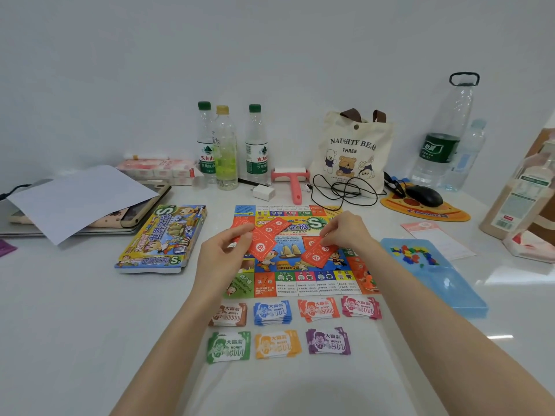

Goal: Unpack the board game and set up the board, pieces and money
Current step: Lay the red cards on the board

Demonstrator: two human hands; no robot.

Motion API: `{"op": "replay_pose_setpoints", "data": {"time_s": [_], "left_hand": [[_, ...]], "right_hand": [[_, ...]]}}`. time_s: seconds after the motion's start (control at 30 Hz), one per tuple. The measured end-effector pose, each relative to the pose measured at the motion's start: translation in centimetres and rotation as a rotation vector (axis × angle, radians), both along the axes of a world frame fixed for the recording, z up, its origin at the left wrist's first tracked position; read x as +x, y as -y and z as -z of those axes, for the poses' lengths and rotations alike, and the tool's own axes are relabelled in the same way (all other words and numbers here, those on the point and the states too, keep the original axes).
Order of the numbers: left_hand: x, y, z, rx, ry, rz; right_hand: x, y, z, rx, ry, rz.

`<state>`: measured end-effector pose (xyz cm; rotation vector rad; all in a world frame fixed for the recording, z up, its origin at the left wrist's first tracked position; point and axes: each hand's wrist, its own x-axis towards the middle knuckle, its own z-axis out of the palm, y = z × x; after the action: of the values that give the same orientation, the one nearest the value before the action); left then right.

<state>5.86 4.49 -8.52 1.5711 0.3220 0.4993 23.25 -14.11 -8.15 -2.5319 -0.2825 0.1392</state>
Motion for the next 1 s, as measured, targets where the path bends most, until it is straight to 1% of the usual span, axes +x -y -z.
{"op": "replay_pose_setpoints", "data": {"time_s": [0.07,0.13,0.2,0.27,0.33,0.4,0.47,0.53,0.6,0.73,0.83,1.0], "left_hand": [[0.0,-0.1,0.2,0.021,0.004,0.010],[-0.1,-0.2,0.3,0.030,-0.011,0.026],[-0.2,-0.1,0.2,0.031,0.004,0.041],[-0.3,0.1,0.1,0.050,0.042,0.041],[-0.5,0.2,0.1,0.120,0.056,0.033],[-0.5,0.2,0.1,0.170,0.062,0.038],[-0.5,0.3,0.2,0.205,0.068,0.032],[-0.6,0.4,0.0,0.232,0.053,0.025],[-0.6,0.5,-0.1,0.209,0.037,0.052],[-0.6,0.6,-0.3,0.152,0.049,0.089],[-0.3,0.3,-0.2,0.100,0.041,0.086],[0.2,-0.4,0.5,0.062,-0.011,0.077]], "right_hand": [[-0.2,-0.1,-0.1,-0.023,0.049,0.000],[-0.7,-0.4,-0.5,0.037,0.117,-0.029],[-1.8,-0.9,-1.3,0.234,0.122,-0.106],[-3.3,-1.5,-2.4,0.450,0.031,-0.182],[-4.7,-2.1,-3.3,0.557,-0.045,-0.240],[-5.8,-2.4,-3.9,0.526,-0.050,-0.290],[-6.7,-2.7,-3.9,0.460,-0.016,-0.351],[-7.5,-3.0,-3.4,0.440,0.022,-0.390],[-8.1,-3.3,-2.9,0.488,0.031,-0.381],[-8.9,-3.5,-2.5,0.592,-0.017,-0.318],[-9.1,-3.3,-2.4,0.680,-0.036,-0.263],[-9.1,-2.4,-2.0,0.761,-0.060,-0.209]]}}
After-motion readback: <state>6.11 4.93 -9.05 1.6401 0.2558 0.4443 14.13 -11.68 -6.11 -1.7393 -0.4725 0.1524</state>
